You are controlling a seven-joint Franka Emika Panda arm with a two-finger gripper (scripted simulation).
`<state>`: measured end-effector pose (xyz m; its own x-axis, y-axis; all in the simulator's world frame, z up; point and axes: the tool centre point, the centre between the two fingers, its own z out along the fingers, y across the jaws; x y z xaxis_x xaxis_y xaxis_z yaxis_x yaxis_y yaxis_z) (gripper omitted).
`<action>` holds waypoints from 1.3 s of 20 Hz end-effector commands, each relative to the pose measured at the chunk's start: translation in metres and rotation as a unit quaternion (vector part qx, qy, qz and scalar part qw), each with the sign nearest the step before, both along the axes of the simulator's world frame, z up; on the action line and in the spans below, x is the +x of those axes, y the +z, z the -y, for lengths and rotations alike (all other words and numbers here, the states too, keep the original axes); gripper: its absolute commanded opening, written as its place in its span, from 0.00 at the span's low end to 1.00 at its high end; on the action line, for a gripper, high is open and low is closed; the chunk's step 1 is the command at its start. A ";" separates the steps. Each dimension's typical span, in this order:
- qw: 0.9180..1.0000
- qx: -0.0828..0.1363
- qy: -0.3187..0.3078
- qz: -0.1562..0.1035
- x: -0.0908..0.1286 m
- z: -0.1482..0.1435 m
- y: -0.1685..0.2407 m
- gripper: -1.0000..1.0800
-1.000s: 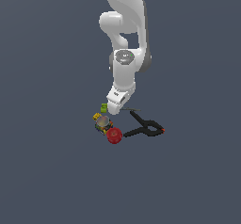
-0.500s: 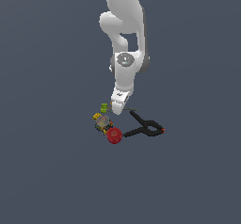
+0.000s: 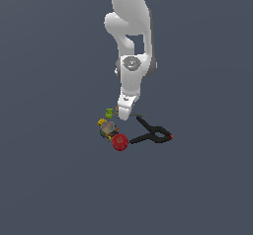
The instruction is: Pick up a designated object from a clutter of objects.
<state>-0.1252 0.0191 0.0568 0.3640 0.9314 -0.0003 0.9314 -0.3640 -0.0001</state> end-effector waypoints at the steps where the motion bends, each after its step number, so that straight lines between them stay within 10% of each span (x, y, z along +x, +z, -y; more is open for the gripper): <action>1: 1.000 0.000 0.000 0.000 0.000 0.000 -0.004 0.96; 21: 1.000 0.000 0.002 0.000 -0.001 0.000 -0.049 0.96; 22: 1.000 0.000 0.002 0.000 -0.001 0.000 -0.049 0.00; 26: 1.000 0.000 0.002 0.000 -0.001 0.000 -0.049 0.00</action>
<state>-0.1269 0.0207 0.0095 0.3569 0.9341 -0.0003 0.9341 -0.3569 0.0000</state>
